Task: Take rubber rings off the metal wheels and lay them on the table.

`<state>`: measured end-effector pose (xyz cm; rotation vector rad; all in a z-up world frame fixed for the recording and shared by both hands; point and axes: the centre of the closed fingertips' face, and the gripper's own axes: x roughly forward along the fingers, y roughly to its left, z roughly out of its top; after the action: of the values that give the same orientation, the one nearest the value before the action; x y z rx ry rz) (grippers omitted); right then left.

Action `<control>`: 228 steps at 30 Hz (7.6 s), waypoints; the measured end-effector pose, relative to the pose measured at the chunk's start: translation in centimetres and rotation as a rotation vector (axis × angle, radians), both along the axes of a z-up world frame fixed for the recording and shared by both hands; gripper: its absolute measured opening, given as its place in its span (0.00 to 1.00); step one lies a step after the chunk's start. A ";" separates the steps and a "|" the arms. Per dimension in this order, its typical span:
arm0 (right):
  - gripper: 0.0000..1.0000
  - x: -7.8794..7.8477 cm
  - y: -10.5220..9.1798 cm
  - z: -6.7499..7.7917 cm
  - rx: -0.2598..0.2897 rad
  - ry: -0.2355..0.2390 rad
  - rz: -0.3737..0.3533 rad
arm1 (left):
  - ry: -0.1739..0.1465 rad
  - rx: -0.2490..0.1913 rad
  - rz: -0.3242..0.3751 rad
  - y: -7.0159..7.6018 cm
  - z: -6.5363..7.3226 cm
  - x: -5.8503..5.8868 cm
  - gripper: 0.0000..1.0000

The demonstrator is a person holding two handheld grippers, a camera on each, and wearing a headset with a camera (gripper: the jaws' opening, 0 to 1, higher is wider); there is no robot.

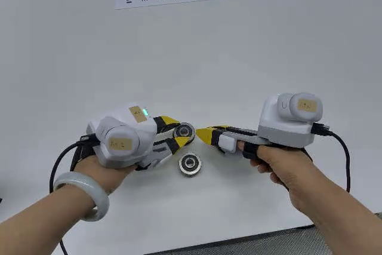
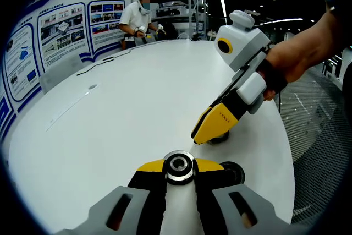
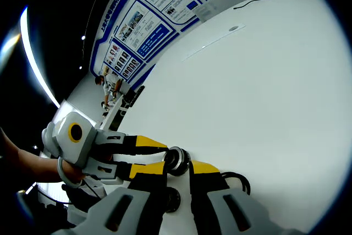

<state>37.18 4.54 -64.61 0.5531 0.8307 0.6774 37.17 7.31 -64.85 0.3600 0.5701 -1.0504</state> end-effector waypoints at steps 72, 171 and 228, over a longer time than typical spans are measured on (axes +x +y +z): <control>0.02 0.7 1.0 -1.4 0.085 0.084 -0.015 | -0.011 0.014 -0.004 0.0 -0.5 0.2 0.13; 0.02 -2.7 -3.4 1.2 0.119 0.079 -0.116 | 0.001 -0.009 0.133 6.5 -0.4 -0.9 0.46; 0.57 -7.3 -5.8 1.1 -0.398 -0.267 0.225 | 0.005 -0.110 0.226 10.1 2.7 -6.8 0.50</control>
<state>29.83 -1.27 -63.55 0.0071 0.7551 0.7478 30.42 17.41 -62.13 0.1908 0.5419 -0.8606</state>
